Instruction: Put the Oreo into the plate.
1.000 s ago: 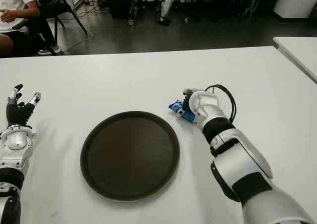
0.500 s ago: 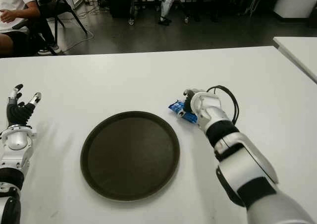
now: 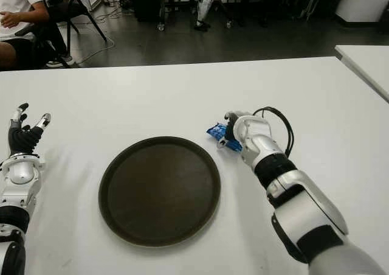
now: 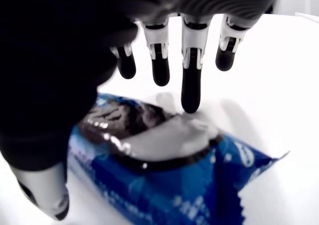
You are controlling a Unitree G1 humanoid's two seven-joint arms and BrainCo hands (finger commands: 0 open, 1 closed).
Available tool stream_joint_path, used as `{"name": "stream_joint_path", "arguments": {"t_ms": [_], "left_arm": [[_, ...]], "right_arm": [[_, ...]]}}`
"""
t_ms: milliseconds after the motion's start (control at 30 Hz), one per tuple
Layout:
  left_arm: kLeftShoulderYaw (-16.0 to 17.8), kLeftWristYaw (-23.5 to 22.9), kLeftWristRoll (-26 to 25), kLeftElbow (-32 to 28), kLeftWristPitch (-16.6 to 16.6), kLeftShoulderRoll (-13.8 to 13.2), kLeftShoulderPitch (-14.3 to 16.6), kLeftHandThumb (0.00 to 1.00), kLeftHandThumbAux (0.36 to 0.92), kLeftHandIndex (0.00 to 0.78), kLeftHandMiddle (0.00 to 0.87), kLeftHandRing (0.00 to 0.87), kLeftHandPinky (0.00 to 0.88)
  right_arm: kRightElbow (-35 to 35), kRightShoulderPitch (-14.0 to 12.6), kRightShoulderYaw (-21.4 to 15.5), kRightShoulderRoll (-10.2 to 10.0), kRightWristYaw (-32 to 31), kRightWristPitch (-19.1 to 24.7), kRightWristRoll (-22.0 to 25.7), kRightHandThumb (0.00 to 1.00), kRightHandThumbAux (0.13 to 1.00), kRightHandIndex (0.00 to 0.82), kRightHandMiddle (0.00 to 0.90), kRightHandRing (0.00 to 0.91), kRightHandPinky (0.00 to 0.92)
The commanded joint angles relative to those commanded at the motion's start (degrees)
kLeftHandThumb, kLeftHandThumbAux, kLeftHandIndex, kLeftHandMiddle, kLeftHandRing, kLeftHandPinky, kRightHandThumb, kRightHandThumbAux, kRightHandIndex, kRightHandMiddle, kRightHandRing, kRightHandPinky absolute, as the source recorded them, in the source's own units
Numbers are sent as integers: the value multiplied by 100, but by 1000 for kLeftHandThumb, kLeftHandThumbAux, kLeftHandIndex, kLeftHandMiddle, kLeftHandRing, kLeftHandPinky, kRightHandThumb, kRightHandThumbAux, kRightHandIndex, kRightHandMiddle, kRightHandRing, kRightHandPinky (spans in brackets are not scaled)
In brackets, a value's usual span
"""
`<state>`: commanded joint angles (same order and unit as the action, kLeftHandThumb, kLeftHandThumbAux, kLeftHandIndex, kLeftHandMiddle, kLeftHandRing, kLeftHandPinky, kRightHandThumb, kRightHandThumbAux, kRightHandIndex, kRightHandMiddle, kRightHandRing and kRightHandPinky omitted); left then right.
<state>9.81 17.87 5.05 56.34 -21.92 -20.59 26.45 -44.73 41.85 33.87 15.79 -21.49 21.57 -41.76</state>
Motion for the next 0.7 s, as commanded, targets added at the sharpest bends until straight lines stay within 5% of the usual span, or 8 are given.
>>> {"name": "stream_joint_path", "arguments": {"t_ms": [700], "left_arm": [[2,72,-8,-54,-20,39,-12,0,585,0,0,0,0]], "right_arm": [[778,-264,118,219,-297,289,-123,0,746,105,161,157,101]]}}
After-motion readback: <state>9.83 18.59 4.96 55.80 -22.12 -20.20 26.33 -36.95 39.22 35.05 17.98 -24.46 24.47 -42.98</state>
